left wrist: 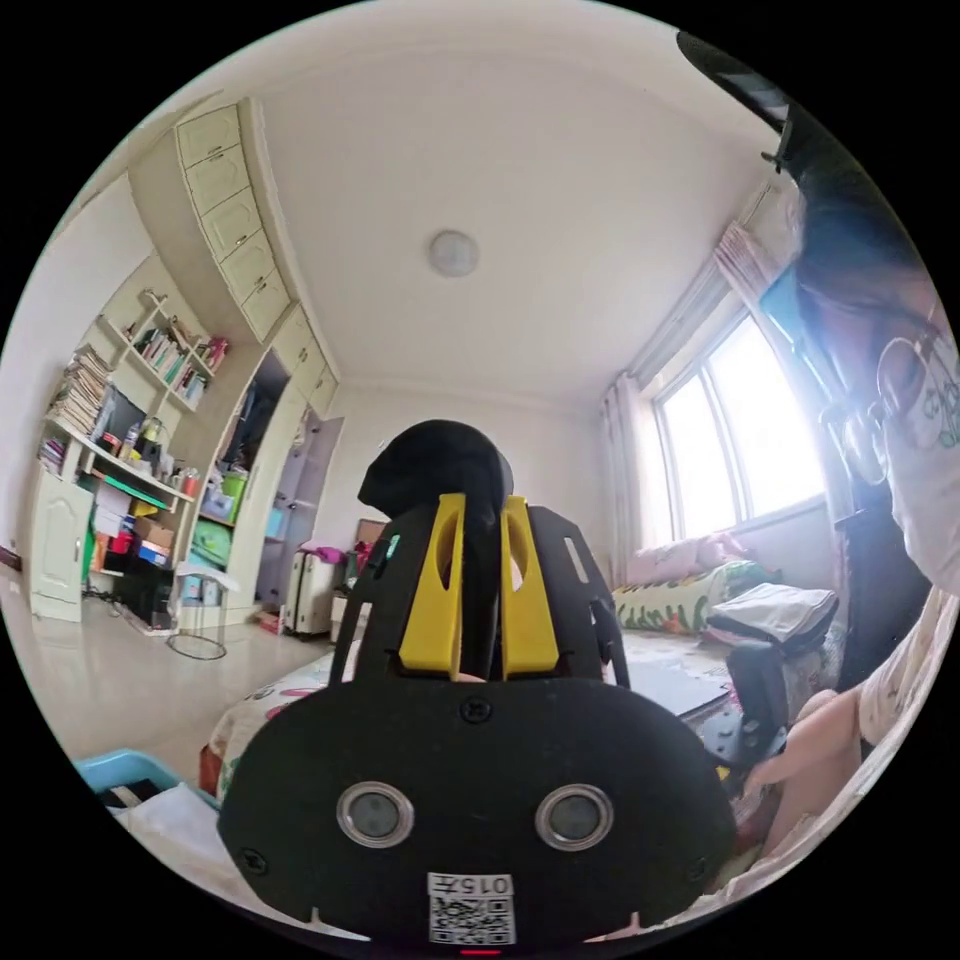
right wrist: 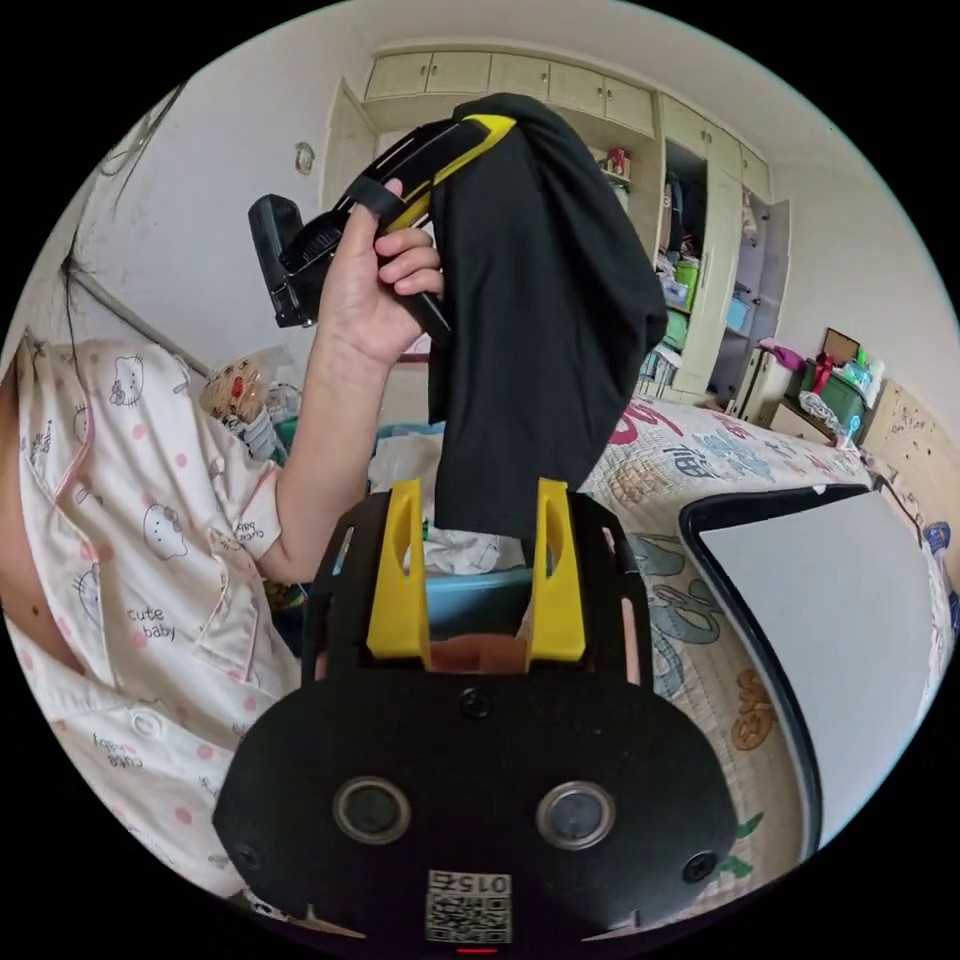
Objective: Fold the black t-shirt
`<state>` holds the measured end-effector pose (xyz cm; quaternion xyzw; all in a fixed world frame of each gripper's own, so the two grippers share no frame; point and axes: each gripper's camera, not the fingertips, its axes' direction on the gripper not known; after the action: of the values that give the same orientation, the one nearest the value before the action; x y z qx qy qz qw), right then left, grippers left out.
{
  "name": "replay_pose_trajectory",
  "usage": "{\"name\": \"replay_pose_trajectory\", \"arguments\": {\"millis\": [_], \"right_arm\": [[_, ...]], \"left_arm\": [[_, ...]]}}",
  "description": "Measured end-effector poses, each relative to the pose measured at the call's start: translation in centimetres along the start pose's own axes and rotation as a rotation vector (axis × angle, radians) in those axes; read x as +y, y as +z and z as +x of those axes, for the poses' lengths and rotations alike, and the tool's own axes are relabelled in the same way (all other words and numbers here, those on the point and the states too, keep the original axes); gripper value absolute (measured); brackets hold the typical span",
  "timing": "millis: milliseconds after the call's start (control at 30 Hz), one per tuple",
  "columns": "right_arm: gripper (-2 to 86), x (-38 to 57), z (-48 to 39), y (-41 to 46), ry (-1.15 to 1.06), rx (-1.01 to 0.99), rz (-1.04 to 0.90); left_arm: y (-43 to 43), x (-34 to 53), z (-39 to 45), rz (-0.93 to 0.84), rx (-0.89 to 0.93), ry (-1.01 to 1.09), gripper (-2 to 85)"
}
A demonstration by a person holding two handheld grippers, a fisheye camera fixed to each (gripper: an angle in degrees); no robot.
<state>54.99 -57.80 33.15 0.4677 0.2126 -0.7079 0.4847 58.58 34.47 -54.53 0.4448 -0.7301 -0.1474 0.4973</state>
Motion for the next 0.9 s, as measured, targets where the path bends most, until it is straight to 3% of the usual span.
{"name": "replay_pose_trajectory", "arguments": {"millis": [233,433,600,900], "right_arm": [[17.8,0.7,-3.5,1.0,0.136,0.221,0.16],[9.2,0.8,-5.6,-0.1,0.224,0.547,0.214],[4.6,-0.2,-4.0,-5.7,0.345,0.623,0.262],[-0.3,-4.0,-5.2,-16.5,0.278,0.875,0.337]], "left_arm": [[-1.4,-0.3,0.5,0.043,0.184,-0.091,5.6],[-2.4,-1.3,1.5,0.047,0.287,-0.108,5.6],[-4.4,-2.8,1.1,0.078,0.321,-0.113,5.7],[-4.0,-5.6,0.9,0.042,0.365,-0.058,5.8]]}}
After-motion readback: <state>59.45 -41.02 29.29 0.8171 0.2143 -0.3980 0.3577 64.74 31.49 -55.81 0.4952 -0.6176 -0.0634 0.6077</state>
